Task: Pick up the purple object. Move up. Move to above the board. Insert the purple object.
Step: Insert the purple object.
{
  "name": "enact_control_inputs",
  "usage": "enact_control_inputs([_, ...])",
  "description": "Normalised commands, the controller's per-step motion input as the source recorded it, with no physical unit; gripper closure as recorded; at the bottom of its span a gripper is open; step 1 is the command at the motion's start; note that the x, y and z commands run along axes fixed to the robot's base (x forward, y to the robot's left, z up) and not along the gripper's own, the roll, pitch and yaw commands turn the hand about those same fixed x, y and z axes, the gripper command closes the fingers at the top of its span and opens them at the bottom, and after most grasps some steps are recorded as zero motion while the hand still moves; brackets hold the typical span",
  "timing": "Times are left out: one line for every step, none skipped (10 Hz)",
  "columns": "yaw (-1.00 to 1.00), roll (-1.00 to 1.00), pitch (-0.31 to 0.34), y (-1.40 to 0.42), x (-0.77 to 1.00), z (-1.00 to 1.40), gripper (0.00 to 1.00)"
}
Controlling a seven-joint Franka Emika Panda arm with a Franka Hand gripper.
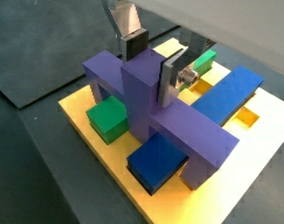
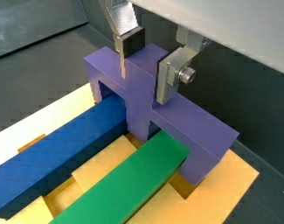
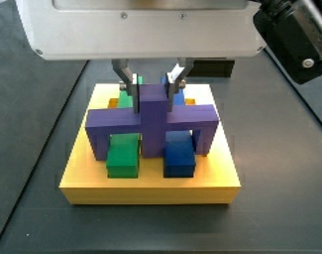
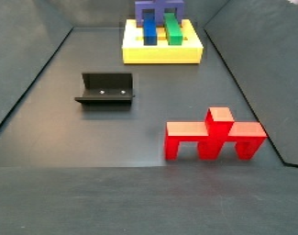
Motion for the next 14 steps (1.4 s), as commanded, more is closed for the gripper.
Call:
enact_control_inputs([0.0, -0.27, -0.139, 0.05, 0.05, -0.01, 1.0])
enact_control_inputs([0.0, -0.16, -0.209, 0.0, 0.06, -0.05, 1.0])
enact_control_inputs([0.0, -0.02, -0.2, 0.0, 0.0, 0.0, 1.0])
enact_control_inputs([0.0, 0.0, -0.196, 0.0, 0.0, 0.0, 1.0])
enact_control_inputs([0.0, -0.06, -0.23, 0.01, 0.0, 0.0, 1.0])
enact_control_inputs([0.0, -0.15, -0.237, 0.18, 0.0, 0.02, 1.0])
enact_control_inputs([0.0, -0.08, -0.164, 0.17, 0.02, 0.0, 1.0])
enact_control_inputs([-0.09, 0.0, -0.054, 0.0, 0.0, 0.0, 1.0])
enact_control_inputs([-0.2, 0.0, -0.034, 0.01, -0.11, -0.12, 1.0])
enact_control_inputs([-0.17, -0.07, -0.087, 0.0, -0.08, -0.19, 1.0])
enact_control_inputs([-0.2, -0.11, -0.081, -0.08, -0.02, -0.24, 1.0])
enact_control_inputs([-0.21, -0.08, -0.04, 0.0, -0.02, -0.2, 1.0])
enact_control_inputs([-0.07, 0.0, -0.01, 0.05, 0.0, -0.22, 1.0])
enact_control_inputs([0.0, 0.0, -0.017, 0.16, 0.03, -0.21, 1.0])
